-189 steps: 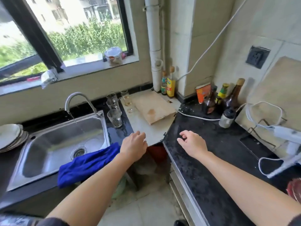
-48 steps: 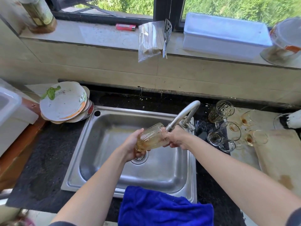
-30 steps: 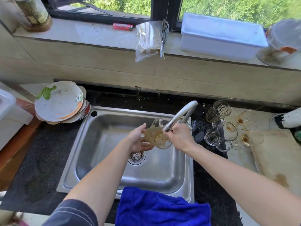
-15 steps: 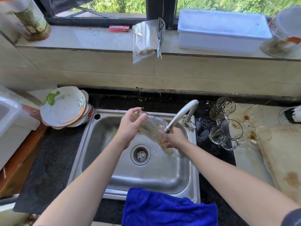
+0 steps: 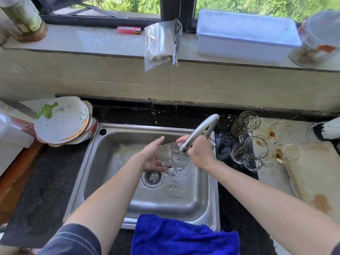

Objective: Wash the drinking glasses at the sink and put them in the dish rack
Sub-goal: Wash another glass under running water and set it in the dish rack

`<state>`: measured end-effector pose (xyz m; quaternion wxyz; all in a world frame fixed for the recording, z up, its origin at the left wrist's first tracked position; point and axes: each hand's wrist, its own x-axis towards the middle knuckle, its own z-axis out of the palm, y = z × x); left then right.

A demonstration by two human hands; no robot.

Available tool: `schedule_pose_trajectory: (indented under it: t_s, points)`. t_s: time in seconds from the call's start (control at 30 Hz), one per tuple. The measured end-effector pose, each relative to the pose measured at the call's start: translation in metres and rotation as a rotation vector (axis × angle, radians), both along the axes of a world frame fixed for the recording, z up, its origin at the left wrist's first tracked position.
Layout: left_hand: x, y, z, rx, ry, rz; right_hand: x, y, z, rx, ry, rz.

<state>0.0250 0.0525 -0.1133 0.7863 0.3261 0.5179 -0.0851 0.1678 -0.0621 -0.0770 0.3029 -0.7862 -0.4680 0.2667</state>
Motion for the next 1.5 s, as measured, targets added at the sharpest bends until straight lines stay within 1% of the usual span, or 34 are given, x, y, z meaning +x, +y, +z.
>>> schedule_pose_trajectory:
  t_s: [0.07, 0.13, 0.2, 0.27, 0.3, 0.37, 0.4, 0.47, 0.5, 0.53, 0.6, 0.63, 0.67, 0.77, 0.8, 0.87, 0.93, 0.97, 1.03, 1.1, 1.17, 1.23, 1.33, 1.4, 1.43, 1.5]
  points:
    - [0.011, -0.003, -0.014, -0.051, -0.054, -0.015, -0.006, -0.004, 0.002, 0.041, -0.036, 0.061]
    - [0.018, -0.007, -0.024, -0.055, -0.096, 0.109, -0.005, -0.015, 0.002, 0.059, -0.062, 0.084]
    - [0.022, -0.005, -0.031, -0.042, -0.126, 0.289, 0.000, -0.029, 0.002, 0.149, -0.232, 0.125]
    - [0.023, 0.000, -0.034, -0.005, -0.143, 0.377, 0.001, -0.042, 0.002, 0.252, -0.419, 0.248]
    - [0.024, 0.002, -0.033, 0.020, -0.147, 0.364, -0.002, -0.045, 0.001, 0.227, -0.483, 0.349]
    - [0.029, 0.002, -0.031, 0.068, -0.175, 0.303, -0.011, -0.039, 0.004, -0.010, -0.510, 0.538]
    - [0.032, 0.001, -0.027, 0.088, -0.187, 0.283, -0.017, -0.032, 0.006, -0.120, -0.522, 0.562]
    - [0.036, 0.001, -0.018, 0.134, -0.201, 0.274, -0.025, -0.017, 0.008, -0.268, -0.509, 0.498]
    - [0.036, 0.003, -0.015, 0.167, -0.197, 0.288, -0.027, -0.012, 0.007, -0.290, -0.492, 0.485]
    - [0.032, 0.008, -0.014, 0.199, -0.186, 0.308, -0.028, -0.012, 0.004, -0.264, -0.489, 0.488]
    - [0.021, 0.021, -0.018, 0.251, -0.140, 0.378, -0.023, -0.021, -0.007, -0.133, -0.498, 0.563]
    - [0.016, 0.025, -0.021, 0.275, -0.112, 0.406, -0.022, -0.025, -0.010, -0.116, -0.510, 0.616]
    - [0.015, 0.026, -0.021, 0.295, -0.094, 0.399, -0.020, -0.025, -0.015, -0.104, -0.535, 0.635]
    - [0.028, 0.015, -0.014, 0.307, -0.078, 0.324, -0.026, -0.008, -0.012, -0.187, -0.544, 0.520]
    - [0.030, 0.014, -0.009, 0.318, -0.058, 0.325, -0.029, -0.004, -0.015, -0.160, -0.538, 0.503]
    - [0.023, 0.022, -0.006, 0.330, -0.042, 0.347, -0.024, -0.011, -0.021, -0.109, -0.487, 0.587]
    - [0.012, 0.029, -0.010, 0.342, -0.001, 0.345, -0.015, -0.027, -0.029, -0.034, -0.525, 0.723]
    - [0.010, 0.028, -0.012, 0.350, 0.022, 0.314, -0.015, -0.028, -0.027, -0.043, -0.556, 0.738]
    - [0.017, 0.015, -0.008, 0.341, 0.043, 0.231, -0.019, -0.015, -0.027, -0.117, -0.589, 0.661]
    - [0.023, 0.009, -0.002, 0.340, 0.053, 0.190, -0.026, -0.006, -0.029, -0.117, -0.621, 0.612]
    - [0.015, 0.015, 0.004, 0.350, 0.087, 0.180, -0.020, -0.017, -0.033, -0.006, -0.586, 0.683]
    - [0.005, 0.026, 0.004, 0.363, 0.131, 0.158, -0.013, -0.031, -0.034, 0.107, -0.635, 0.762]
    - [0.007, 0.018, 0.015, 0.361, 0.171, -0.012, -0.022, -0.020, -0.030, 0.152, -0.659, 0.724]
    - [0.007, 0.013, 0.018, 0.332, 0.136, -0.080, -0.029, -0.009, -0.018, 0.130, -0.718, 0.691]
    - [0.002, 0.014, 0.017, 0.306, 0.097, -0.084, -0.029, -0.007, -0.014, 0.087, -0.711, 0.674]
    - [-0.010, 0.018, 0.011, 0.244, -0.022, -0.033, -0.025, -0.011, -0.013, -0.005, -0.586, 0.595]
